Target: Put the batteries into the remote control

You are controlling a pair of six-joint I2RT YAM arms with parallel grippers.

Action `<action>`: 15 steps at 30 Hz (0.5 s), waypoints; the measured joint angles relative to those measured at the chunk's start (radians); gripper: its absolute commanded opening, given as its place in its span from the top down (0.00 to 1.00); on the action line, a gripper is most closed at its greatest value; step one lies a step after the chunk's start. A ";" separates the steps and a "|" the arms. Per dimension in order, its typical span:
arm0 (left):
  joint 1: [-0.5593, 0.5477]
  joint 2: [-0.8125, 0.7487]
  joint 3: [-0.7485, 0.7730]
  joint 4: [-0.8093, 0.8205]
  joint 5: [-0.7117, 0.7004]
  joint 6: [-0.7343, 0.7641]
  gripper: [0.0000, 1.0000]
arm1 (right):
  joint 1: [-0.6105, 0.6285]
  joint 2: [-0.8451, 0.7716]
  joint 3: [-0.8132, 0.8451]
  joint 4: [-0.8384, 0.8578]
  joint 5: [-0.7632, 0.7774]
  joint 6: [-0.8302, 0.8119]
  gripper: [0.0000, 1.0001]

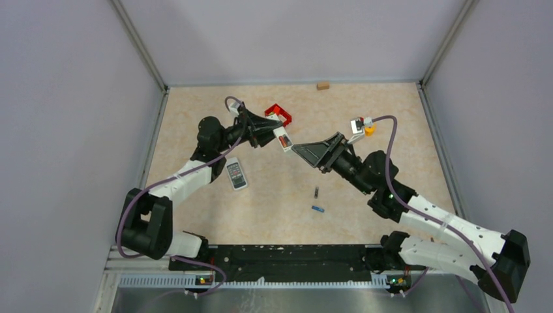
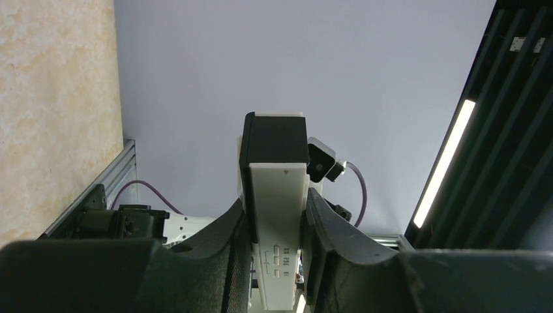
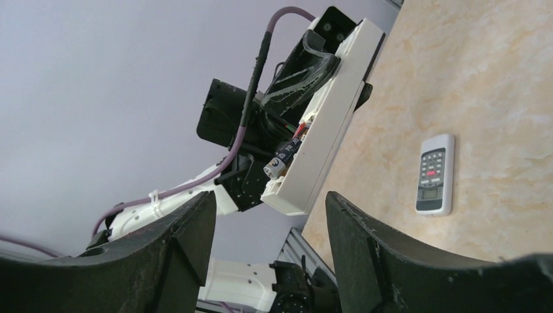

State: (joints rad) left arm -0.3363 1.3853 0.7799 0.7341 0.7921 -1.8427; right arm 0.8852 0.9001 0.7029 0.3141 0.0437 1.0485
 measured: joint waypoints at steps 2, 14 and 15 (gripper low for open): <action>0.000 -0.005 0.000 0.001 0.000 -0.004 1.00 | 0.000 -0.008 -0.010 0.013 0.009 0.004 0.43; 0.000 -0.016 0.000 0.000 0.001 0.011 1.00 | 0.000 0.035 -0.009 0.020 0.024 0.021 0.51; 0.000 -0.016 0.000 0.000 0.002 0.013 1.00 | 0.000 0.039 -0.009 0.020 0.024 0.022 0.51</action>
State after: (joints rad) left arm -0.3363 1.3697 0.7799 0.7338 0.7937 -1.8297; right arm 0.8852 0.9394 0.6941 0.3340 0.0677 1.0702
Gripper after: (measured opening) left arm 0.329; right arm 0.499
